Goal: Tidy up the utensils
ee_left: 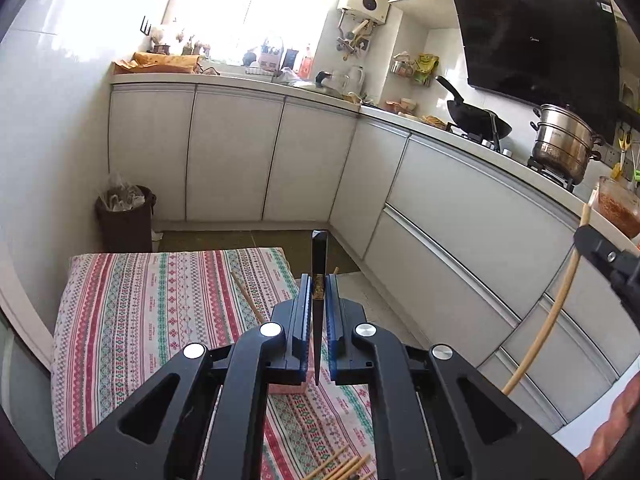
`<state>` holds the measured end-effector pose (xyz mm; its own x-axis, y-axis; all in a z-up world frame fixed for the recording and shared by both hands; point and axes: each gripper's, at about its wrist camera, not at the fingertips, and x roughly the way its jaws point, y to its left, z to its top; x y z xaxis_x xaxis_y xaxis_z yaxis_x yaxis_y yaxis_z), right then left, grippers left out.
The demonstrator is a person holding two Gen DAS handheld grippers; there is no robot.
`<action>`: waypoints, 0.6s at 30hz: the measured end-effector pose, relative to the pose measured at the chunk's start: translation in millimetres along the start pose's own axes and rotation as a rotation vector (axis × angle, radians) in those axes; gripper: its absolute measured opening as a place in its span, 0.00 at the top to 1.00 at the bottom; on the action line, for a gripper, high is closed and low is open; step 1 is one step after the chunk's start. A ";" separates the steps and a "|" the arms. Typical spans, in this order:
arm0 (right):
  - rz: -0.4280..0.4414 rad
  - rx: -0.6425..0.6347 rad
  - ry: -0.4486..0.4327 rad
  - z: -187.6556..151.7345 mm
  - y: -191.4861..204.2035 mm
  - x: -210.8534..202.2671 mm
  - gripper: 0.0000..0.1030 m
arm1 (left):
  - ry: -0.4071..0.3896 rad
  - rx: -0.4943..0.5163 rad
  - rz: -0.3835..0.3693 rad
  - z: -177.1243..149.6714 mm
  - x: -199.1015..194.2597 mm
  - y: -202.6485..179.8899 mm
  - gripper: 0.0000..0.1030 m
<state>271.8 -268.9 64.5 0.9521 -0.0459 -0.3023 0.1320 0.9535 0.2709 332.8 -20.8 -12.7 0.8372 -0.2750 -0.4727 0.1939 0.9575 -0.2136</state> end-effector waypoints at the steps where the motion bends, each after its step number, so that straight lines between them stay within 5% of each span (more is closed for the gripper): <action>1: 0.009 -0.001 -0.010 4.8 2.5 4.8 0.92 | 0.000 0.008 0.013 0.9 8.5 0.4 0.94; 12: 0.081 -0.048 -0.059 9.3 34.1 62.4 0.92 | 0.074 0.003 0.072 -15.3 100.3 24.0 0.93; 16: 0.100 -0.051 -0.032 -0.6 44.4 85.6 0.92 | 0.087 -0.047 0.038 -25.0 103.9 38.1 0.60; 18: 0.109 -0.057 -0.032 -5.5 49.6 95.0 0.92 | 0.060 -0.098 0.006 -21.7 92.3 49.5 0.60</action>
<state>367.3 -224.3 44.1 0.9685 0.0506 -0.2439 0.0118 0.9687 0.2480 408.5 -0.7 -85.4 0.8058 -0.2764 -0.5238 0.1351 0.9469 -0.2919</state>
